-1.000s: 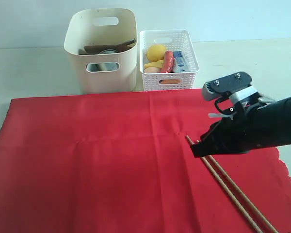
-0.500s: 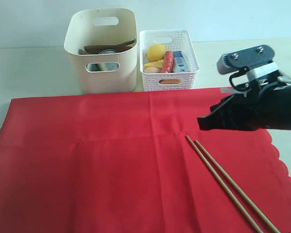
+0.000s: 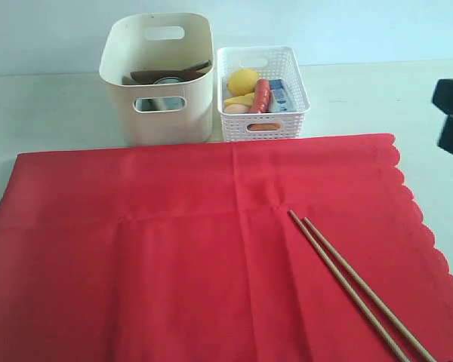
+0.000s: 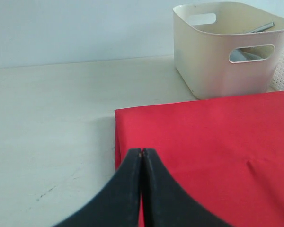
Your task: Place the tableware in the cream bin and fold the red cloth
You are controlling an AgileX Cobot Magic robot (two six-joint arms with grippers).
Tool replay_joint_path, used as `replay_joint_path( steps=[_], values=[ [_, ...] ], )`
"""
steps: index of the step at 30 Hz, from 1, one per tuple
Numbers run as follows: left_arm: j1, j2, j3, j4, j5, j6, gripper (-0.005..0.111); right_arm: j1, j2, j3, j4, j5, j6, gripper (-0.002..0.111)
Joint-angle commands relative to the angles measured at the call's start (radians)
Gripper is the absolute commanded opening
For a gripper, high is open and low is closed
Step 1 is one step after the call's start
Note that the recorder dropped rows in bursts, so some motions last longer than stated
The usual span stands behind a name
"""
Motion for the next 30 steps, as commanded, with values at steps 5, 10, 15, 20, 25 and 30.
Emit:
replay_joint_path(
  steps=[5,10,15,20,25,30],
  values=[
    [0.002,-0.006,-0.001,-0.005,-0.006,-0.001,0.003,0.001,-0.037,0.085,0.169,0.150,-0.255,0.000],
    [0.002,-0.006,-0.001,-0.005,-0.006,-0.001,0.003,0.001,0.095,0.090,0.090,0.131,-0.172,0.000],
    [0.002,-0.006,-0.001,-0.005,-0.006,-0.001,0.003,0.001,0.239,0.086,-0.994,0.027,1.034,0.004],
    [0.002,-0.006,-0.001,-0.005,-0.006,-0.001,0.003,0.001,0.409,0.081,-1.965,0.017,1.938,0.030],
    [0.002,-0.006,-0.001,-0.005,-0.007,-0.003,0.003,0.001,0.592,0.030,-2.047,0.088,1.983,0.044],
    [0.002,-0.006,-0.001,-0.005,-0.007,-0.003,0.003,0.001,0.756,-0.016,-2.047,0.082,1.950,0.044]
  ],
)
